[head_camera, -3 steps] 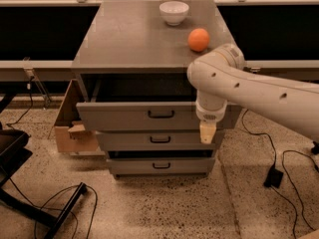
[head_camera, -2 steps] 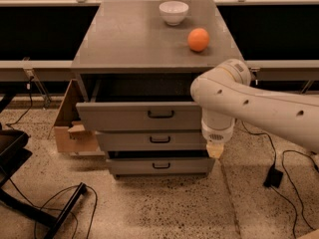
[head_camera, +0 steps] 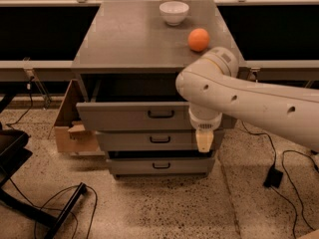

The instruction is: Open top drawer

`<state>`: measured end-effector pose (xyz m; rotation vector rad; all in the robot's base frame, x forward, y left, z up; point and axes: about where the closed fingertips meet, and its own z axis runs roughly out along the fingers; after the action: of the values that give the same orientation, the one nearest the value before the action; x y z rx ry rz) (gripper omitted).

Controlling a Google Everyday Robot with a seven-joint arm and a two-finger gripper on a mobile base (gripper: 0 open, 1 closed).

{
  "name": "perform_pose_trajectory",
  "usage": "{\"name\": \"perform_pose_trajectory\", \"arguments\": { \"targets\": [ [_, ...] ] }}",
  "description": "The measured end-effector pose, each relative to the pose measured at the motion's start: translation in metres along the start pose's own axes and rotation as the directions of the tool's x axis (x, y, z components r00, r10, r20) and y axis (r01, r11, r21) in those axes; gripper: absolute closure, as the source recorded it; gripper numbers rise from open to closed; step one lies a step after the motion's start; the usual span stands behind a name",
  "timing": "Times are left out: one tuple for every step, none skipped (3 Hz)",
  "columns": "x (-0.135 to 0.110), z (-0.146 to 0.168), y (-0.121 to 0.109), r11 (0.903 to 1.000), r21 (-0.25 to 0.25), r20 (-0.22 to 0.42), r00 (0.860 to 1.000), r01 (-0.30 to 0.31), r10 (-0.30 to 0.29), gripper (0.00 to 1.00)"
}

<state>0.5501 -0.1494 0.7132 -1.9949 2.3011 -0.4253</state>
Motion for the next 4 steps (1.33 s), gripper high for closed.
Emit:
{"name": "perform_pose_trajectory", "arguments": {
  "targets": [
    [-0.028,-0.043,-0.04,0.9848,0.148,0.019,0.995,0.091,-0.095,0.13],
    [-0.047,-0.051,-0.074,0.9733,0.197,0.059,0.99,0.118,-0.132,0.0],
    [-0.057,-0.021,-0.105,0.9819,0.158,0.087,0.989,0.104,-0.119,0.0],
    [-0.05,0.013,-0.119,0.9932,0.096,0.085,0.994,0.067,-0.075,0.0]
  ]
}}
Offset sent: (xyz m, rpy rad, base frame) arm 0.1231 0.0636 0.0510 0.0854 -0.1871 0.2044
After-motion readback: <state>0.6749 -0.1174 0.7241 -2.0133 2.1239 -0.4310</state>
